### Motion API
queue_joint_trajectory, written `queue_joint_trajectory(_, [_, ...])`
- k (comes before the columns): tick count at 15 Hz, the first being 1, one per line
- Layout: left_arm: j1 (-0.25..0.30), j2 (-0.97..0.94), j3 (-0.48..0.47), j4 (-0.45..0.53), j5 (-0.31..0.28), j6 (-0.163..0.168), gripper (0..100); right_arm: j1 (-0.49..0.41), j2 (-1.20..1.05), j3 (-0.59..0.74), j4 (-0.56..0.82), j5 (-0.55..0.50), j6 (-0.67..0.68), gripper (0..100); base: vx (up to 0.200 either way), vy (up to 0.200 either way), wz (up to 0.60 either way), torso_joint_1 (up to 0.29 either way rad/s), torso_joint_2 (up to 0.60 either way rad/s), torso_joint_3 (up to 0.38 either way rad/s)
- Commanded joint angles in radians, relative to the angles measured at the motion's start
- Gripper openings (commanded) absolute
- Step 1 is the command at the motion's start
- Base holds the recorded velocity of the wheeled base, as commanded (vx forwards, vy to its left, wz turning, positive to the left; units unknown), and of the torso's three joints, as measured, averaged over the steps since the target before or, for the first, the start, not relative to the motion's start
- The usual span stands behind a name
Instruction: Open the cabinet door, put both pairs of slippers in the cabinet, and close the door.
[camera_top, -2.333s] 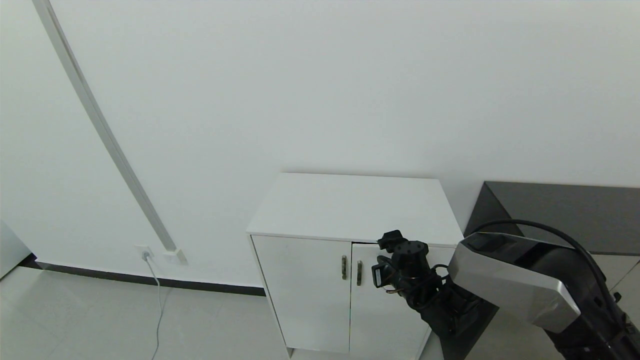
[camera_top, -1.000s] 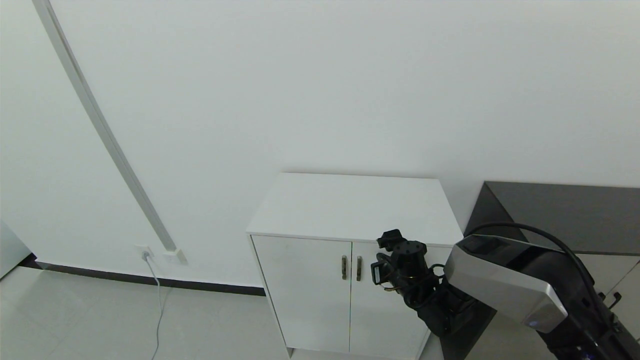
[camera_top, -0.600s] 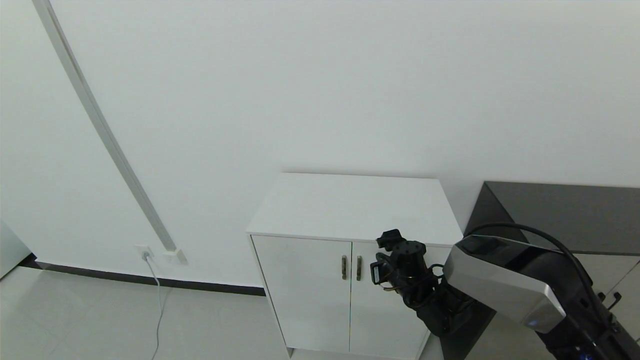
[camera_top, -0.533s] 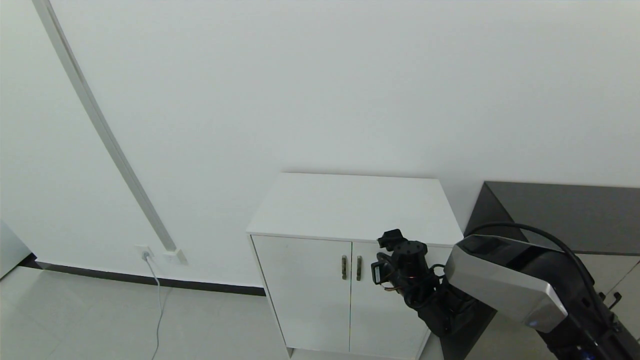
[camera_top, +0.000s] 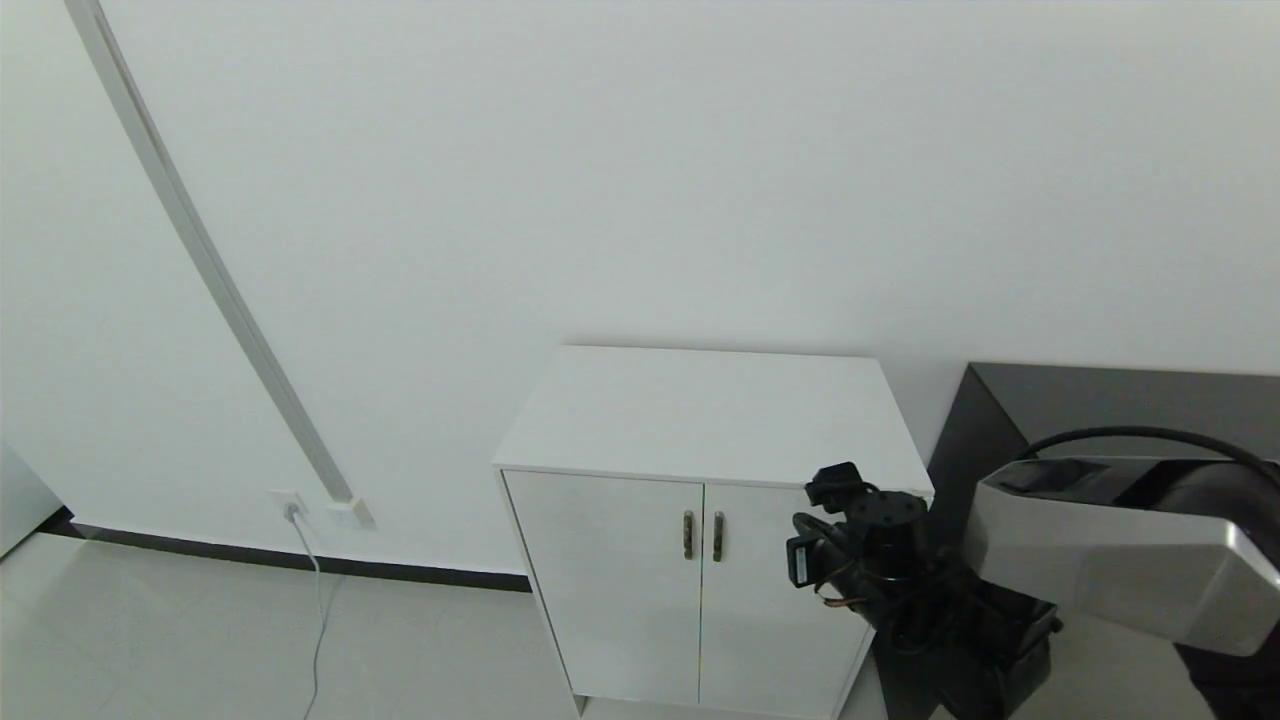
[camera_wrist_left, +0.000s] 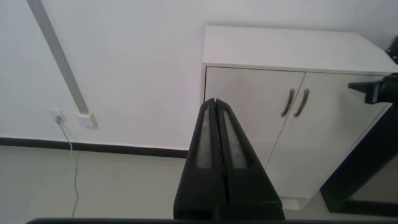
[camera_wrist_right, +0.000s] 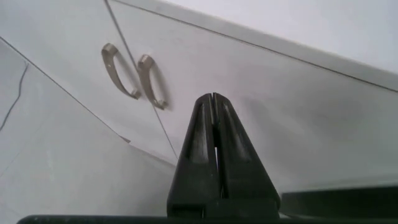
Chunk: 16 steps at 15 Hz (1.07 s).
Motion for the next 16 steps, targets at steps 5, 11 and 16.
queue_joint_trajectory(5, [0.0,0.001,0.0,0.0,0.0,0.0,0,-0.157,-0.351,0.327,-0.042,-0.003,-0.011,0,0.0,0.0,0.0,0.0,0.0,0.0])
queue_joint_trajectory(11, [0.0,0.001,0.0,0.0,0.0,0.0,0,-0.365,-0.65,0.615,-0.04,-0.003,-0.02,0,0.0,0.0,0.0,0.0,0.0,0.0])
queue_joint_trajectory(16, [0.0,0.001,0.0,0.0,0.002,0.0,0,-0.521,-0.9,0.776,-0.005,0.026,-0.052,0,0.0,0.0,0.0,0.0,0.0,0.0])
